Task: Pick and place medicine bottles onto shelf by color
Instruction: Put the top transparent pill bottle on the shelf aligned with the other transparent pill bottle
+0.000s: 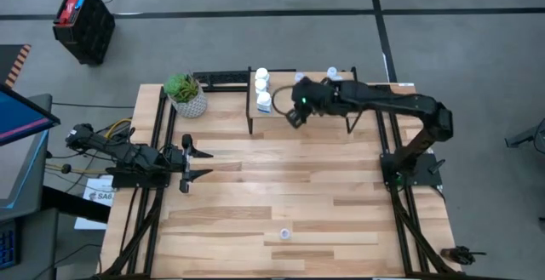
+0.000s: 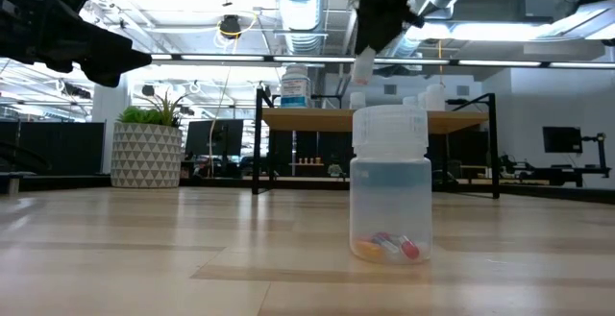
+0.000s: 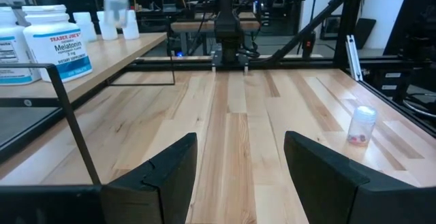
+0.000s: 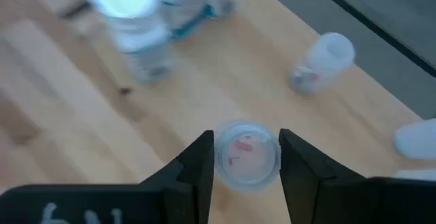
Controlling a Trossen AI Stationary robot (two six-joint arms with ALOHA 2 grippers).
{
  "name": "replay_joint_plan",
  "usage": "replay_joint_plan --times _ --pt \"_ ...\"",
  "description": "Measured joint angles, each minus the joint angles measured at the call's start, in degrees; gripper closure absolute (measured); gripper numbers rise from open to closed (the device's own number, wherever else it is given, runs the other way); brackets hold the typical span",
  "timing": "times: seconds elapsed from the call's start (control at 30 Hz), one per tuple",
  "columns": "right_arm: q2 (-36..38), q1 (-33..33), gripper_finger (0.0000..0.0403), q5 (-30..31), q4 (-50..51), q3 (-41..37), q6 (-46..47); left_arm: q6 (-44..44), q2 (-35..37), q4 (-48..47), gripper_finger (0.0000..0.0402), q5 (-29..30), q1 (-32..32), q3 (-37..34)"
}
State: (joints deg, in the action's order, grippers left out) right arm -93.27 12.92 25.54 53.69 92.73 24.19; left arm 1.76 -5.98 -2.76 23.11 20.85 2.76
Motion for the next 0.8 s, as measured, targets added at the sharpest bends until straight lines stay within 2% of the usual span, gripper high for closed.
replay_joint_plan --times 0.3,0.57,0.8 --pt "-3.7 9.3 0.0257 -9.4 -3.6 -0.1 -4.1 0.0 0.0 0.0 0.0191 0.0 0.0 0.0" --pt "-3.6 10.9 0.0256 -10.6 -2.9 -0.1 -4.7 0.0 0.0 0.0 0.0191 0.0 0.0 0.0" --pt "-3.6 11.2 0.0220 -10.6 -2.8 -0.1 -5.2 0.0 0.0 0.0 0.0191 0.0 0.0 0.0"
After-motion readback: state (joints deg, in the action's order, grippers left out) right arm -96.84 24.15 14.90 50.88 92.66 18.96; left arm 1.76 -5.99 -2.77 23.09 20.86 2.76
